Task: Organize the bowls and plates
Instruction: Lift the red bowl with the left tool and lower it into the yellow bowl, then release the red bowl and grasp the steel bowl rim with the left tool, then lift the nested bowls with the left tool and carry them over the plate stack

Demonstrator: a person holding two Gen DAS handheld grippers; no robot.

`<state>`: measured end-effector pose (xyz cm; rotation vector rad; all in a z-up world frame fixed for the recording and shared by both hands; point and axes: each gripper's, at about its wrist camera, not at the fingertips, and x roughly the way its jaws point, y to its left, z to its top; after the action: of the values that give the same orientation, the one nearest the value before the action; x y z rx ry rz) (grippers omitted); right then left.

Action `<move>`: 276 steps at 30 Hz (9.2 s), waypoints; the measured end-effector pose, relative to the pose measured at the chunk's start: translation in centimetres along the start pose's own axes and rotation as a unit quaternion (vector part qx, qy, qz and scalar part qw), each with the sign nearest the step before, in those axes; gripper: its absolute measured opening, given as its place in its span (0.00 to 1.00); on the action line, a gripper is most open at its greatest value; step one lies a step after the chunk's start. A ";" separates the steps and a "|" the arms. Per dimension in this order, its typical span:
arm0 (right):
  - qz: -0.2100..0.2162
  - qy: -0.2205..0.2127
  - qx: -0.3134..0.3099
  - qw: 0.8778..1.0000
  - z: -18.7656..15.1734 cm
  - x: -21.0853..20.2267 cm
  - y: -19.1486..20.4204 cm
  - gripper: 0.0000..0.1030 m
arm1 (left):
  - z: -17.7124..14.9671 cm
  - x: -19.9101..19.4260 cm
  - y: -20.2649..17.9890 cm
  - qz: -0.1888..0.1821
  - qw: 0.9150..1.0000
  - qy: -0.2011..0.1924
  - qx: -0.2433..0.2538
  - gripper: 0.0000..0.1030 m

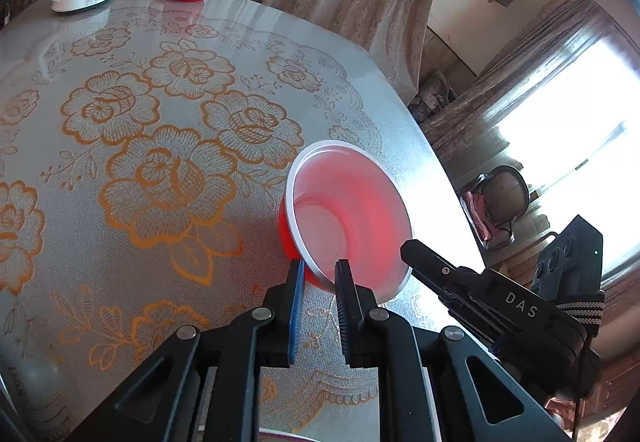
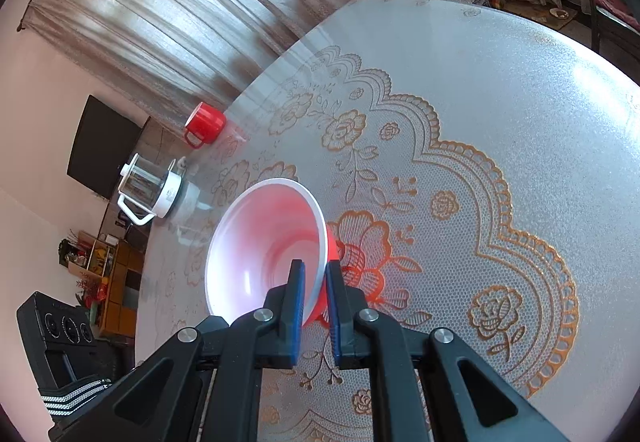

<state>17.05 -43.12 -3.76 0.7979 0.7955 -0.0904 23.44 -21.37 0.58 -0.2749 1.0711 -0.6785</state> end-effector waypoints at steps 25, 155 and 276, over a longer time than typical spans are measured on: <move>0.047 0.035 -0.063 0.996 -6.6 -0.2 7.7 0.09 | -4.6 -10.4 4.4 0.038 0.995 -0.087 0.011 0.15; 0.033 0.155 -0.203 0.966 -16.9 7.9 20.4 0.23 | -11.4 -20.3 22.9 0.184 0.972 -0.134 -0.066 0.33; -0.004 0.068 -0.147 0.987 -16.7 -8.5 5.9 0.12 | -18.1 -14.9 6.5 0.058 0.992 -0.067 0.087 0.21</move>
<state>3.00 -29.52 -1.67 0.5237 0.9164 0.0736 5.56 -4.92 -0.64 -0.1052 0.8855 -0.6359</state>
